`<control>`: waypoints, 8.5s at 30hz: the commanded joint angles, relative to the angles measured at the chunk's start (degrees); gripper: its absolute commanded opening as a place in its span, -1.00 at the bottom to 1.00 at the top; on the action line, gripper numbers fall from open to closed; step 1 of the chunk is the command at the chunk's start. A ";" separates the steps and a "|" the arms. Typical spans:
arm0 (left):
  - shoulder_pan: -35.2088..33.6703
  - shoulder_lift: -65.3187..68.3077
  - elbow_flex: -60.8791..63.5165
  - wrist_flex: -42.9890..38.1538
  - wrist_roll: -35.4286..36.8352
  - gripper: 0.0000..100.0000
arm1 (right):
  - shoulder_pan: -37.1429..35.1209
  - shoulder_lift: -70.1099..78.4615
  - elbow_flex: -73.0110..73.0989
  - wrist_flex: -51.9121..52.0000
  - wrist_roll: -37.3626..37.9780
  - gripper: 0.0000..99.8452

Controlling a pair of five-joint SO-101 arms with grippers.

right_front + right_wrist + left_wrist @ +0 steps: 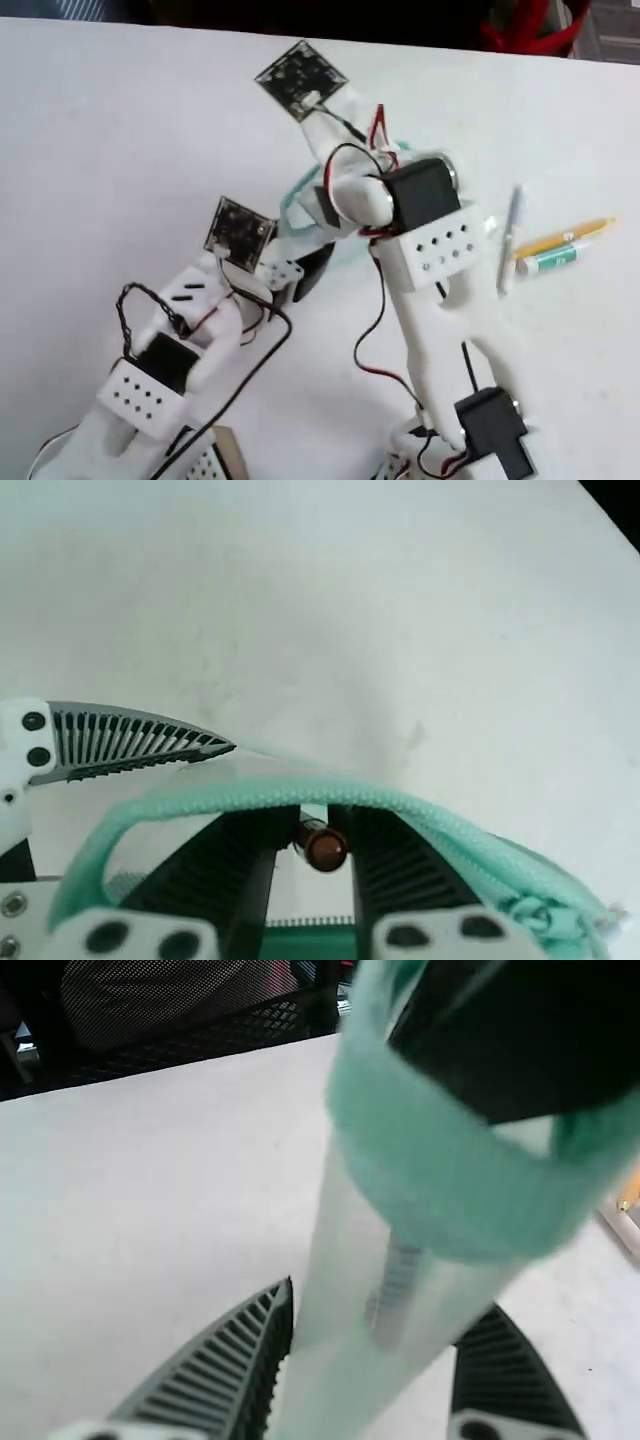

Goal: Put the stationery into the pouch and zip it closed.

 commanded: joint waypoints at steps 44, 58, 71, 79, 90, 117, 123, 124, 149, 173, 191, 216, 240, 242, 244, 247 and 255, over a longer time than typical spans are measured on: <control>7.16 -30.99 10.64 1.76 -4.66 -0.75 | -4.00 4.00 -13.19 6.20 0.62 -0.50; 7.16 -30.90 10.73 1.76 -4.66 -0.75 | -3.65 -9.98 -12.75 6.11 0.62 -0.53; 3.74 -30.90 10.73 1.76 -4.31 -0.75 | -1.63 -14.90 -20.75 6.11 0.53 -0.53; 3.56 -30.90 10.73 1.85 -4.31 -0.75 | 28.70 -14.37 -15.91 5.93 -12.57 -0.53; 3.47 -30.81 10.90 2.20 -4.40 -0.75 | 52.44 3.65 -1.49 1.63 -8.00 -0.53; 3.47 -30.81 12.22 1.76 -4.57 -0.75 | 66.68 38.81 -1.93 -13.23 -17.58 -0.53; 3.47 -30.81 12.22 1.76 -4.66 -0.75 | 68.53 39.34 -1.41 -14.29 -19.25 -0.53; 3.47 -30.81 12.22 1.76 -4.66 -0.75 | 68.53 39.34 -1.41 -14.20 -19.25 -0.53; 3.47 -30.81 12.22 1.76 -4.66 -0.74 | 67.03 42.51 -1.85 -23.34 -34.11 -0.53; 3.47 -30.81 12.22 1.76 -4.75 -0.74 | 65.98 47.08 -1.93 -35.12 -40.18 -0.54; 3.47 -30.81 12.31 1.76 -4.75 -0.74 | 65.19 44.35 -1.93 -25.01 -38.24 -0.78; 3.47 -30.81 12.31 1.76 -4.75 -0.74 | 64.31 43.65 0.35 -20.44 -35.60 -0.83; 3.47 -30.81 12.31 1.76 -4.75 -0.74 | 63.87 37.05 -11.34 -4.18 -35.52 -0.95; 3.47 -30.81 12.31 1.76 -4.75 -0.74 | 62.73 35.38 -13.01 -1.98 -35.52 -0.95; 3.47 -30.81 12.31 1.76 -4.75 -0.74 | 61.49 33.63 -14.42 0.40 -35.52 -0.95; 3.47 -30.81 12.31 1.76 -4.75 -0.74 | 59.30 30.81 -15.30 3.65 -35.52 -0.95; 3.47 -30.81 12.92 1.67 -4.75 -0.74 | 55.96 21.76 -14.77 6.02 -32.79 -0.95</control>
